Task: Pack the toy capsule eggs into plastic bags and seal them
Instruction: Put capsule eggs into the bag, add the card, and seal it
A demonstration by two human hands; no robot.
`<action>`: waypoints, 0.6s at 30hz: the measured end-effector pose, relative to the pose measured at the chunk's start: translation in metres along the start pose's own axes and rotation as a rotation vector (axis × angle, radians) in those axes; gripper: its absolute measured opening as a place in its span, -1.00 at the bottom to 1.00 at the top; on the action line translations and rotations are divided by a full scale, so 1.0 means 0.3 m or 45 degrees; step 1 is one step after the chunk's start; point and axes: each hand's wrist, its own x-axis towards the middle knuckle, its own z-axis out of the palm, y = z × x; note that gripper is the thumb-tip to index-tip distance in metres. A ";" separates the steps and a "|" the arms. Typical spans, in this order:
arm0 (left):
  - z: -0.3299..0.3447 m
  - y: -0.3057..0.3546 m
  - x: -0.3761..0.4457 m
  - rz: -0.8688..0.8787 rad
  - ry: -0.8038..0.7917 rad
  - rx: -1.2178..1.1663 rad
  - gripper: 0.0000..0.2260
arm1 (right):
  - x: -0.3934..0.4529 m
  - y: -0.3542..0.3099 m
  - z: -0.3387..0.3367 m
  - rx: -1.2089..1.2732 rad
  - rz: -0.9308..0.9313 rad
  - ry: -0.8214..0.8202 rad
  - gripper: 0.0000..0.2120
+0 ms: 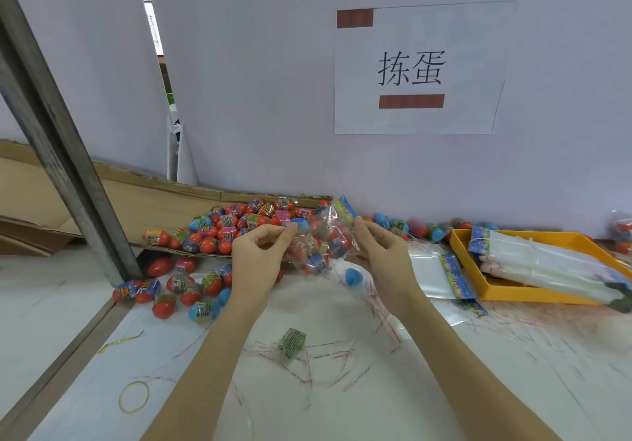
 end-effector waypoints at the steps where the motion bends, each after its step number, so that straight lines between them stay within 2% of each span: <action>1: -0.004 0.000 0.003 -0.029 0.017 -0.040 -0.89 | 0.000 -0.003 -0.001 0.036 0.048 -0.024 -0.78; 3: -0.004 -0.002 0.008 -0.050 0.002 -0.031 -0.89 | 0.001 -0.006 -0.004 0.028 0.091 -0.015 -0.76; 6: 0.012 0.008 0.000 -0.025 -0.135 0.075 -0.89 | 0.000 -0.005 -0.010 -0.029 0.101 -0.014 -0.80; 10: 0.031 0.009 -0.013 -0.111 -0.324 0.121 -0.70 | -0.013 -0.011 -0.009 -0.183 0.066 -0.213 -0.79; 12: 0.031 0.006 -0.016 -0.107 -0.299 0.120 -0.76 | -0.018 -0.009 0.007 -0.219 0.036 -0.202 -0.74; 16: 0.029 0.003 -0.016 -0.051 -0.139 0.067 -0.84 | -0.013 -0.001 0.021 -0.217 -0.015 0.003 -0.67; 18: 0.024 -0.004 -0.009 -0.038 -0.052 0.049 -0.86 | -0.013 -0.007 0.016 -0.162 0.017 -0.073 -0.64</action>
